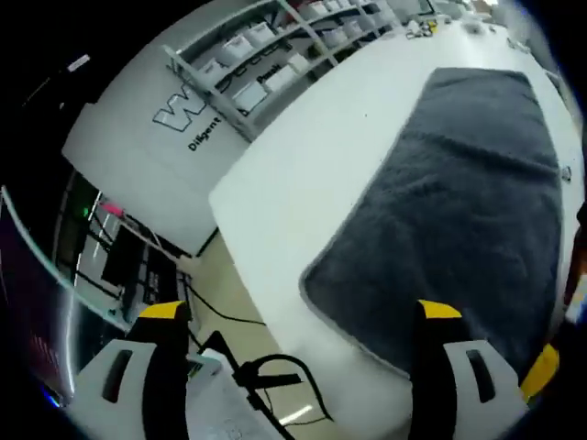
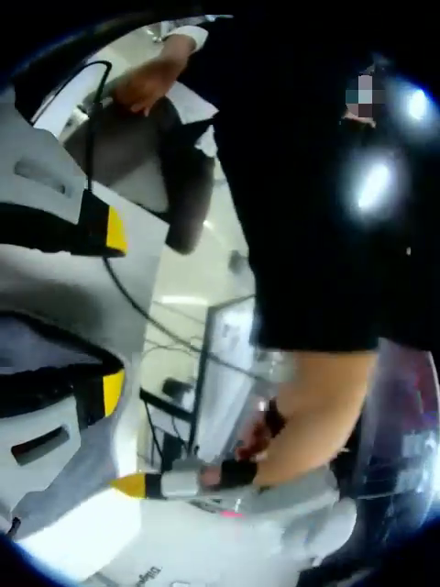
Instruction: Open the folded towel by lifting each exposed corner and separating the folded layers until the towel lies flat within the target outline without major curled edges
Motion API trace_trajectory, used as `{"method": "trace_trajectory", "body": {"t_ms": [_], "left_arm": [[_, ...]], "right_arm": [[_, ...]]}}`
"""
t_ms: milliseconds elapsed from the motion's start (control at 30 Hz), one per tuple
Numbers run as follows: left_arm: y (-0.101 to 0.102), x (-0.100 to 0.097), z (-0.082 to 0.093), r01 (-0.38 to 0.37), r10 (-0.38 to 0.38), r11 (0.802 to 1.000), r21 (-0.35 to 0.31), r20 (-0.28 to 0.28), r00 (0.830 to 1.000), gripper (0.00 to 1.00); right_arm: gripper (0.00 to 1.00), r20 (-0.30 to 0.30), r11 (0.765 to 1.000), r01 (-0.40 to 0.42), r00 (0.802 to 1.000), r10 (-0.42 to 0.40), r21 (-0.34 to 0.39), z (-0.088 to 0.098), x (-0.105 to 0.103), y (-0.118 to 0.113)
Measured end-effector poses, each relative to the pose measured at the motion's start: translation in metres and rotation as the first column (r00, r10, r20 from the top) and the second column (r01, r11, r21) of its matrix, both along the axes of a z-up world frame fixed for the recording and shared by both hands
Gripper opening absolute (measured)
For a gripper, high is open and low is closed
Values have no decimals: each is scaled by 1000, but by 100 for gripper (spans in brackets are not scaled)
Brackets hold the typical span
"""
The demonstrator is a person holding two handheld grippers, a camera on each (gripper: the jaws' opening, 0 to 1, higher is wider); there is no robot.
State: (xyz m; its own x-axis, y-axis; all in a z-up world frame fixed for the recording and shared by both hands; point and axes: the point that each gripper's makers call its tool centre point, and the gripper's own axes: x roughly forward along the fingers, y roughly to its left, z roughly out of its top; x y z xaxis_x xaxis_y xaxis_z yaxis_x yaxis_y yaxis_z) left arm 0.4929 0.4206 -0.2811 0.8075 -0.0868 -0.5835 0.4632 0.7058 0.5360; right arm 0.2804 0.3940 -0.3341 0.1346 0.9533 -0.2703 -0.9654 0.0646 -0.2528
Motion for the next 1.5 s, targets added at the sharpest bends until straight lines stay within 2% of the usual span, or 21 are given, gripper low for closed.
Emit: {"method": "trace_trajectory", "body": {"t_ms": [133,200,333,400,533,600,667,700,800,967,1067,1133,1200,1233,1267,1300,1333,1367,1400,1467,1500], "left_arm": [[10,-18,16,-33,37,995,-91,37,999,100],[11,-22,18,-35,39,994,-104,36,999,100],[5,-38,28,-33,44,989,-146,72,996,100],[-4,-44,33,-42,60,978,-205,86,994,100],[-8,-51,41,-41,71,977,-210,134,988,100],[-8,-52,47,-40,75,974,-225,150,986,100],[-11,-53,52,-25,72,963,-269,163,984,100],[-11,-53,57,-16,71,952,-305,168,983,100],[-10,-59,68,-5,89,916,-400,192,977,100],[-17,-71,68,4,96,904,-428,212,973,100],[-33,-76,75,48,78,877,-478,240,968,100],[-38,-76,80,59,87,866,-497,265,960,100],[-45,-77,84,51,115,856,-514,286,951,100],[-46,-78,90,45,143,852,-521,315,938,100],[-47,-81,94,44,153,860,-508,341,928,100],[-45,-84,100,38,167,874,-484,373,913,100],[-40,-89,108,21,204,878,-478,413,887,100],[-36,-95,115,8,240,872,-490,441,865,100],[-36,-101,120,15,255,860,-510,455,853,100],[-44,-115,120,53,252,819,-572,441,861,100],[-48,-121,117,70,239,803,-591,429,871,100]], "right_arm": [[79,18,998,46,999,-47,38,20,8,-21],[89,16,998,63,998,-63,32,27,11,-30],[95,31,992,113,993,-115,55,44,20,-56],[96,34,987,145,988,-147,73,55,27,-74],[98,18,973,215,976,-217,88,65,36,-117],[99,22,958,268,962,-272,102,72,46,-139],[99,37,945,312,948,-317,102,76,56,-159],[99,53,939,331,940,-336,94,77,60,-174],[99,39,918,386,920,-391,91,78,69,-204],[99,52,880,462,882,-469,108,85,79,-256],[99,53,848,514,850,-524,126,92,85,-285],[98,51,838,528,841,-538,139,95,86,-296],[97,36,822,547,829,-558,159,101,84,-315],[97,32,815,553,824,-566,172,104,81,-325],[97,26,807,562,818,-575,181,107,80,-333],[97,27,795,575,807,-590,194,111,79,-342],[97,39,780,590,792,-610,210,116,78,-353],[98,51,761,610,772,-634,220,119,79,-364],[99,55,744,630,754,-655,224,122,78,-376],[99,62,717,658,725,-686,231,125,77,-402],[99,61,712,663,720,-691,232,125,77,-406]]}}
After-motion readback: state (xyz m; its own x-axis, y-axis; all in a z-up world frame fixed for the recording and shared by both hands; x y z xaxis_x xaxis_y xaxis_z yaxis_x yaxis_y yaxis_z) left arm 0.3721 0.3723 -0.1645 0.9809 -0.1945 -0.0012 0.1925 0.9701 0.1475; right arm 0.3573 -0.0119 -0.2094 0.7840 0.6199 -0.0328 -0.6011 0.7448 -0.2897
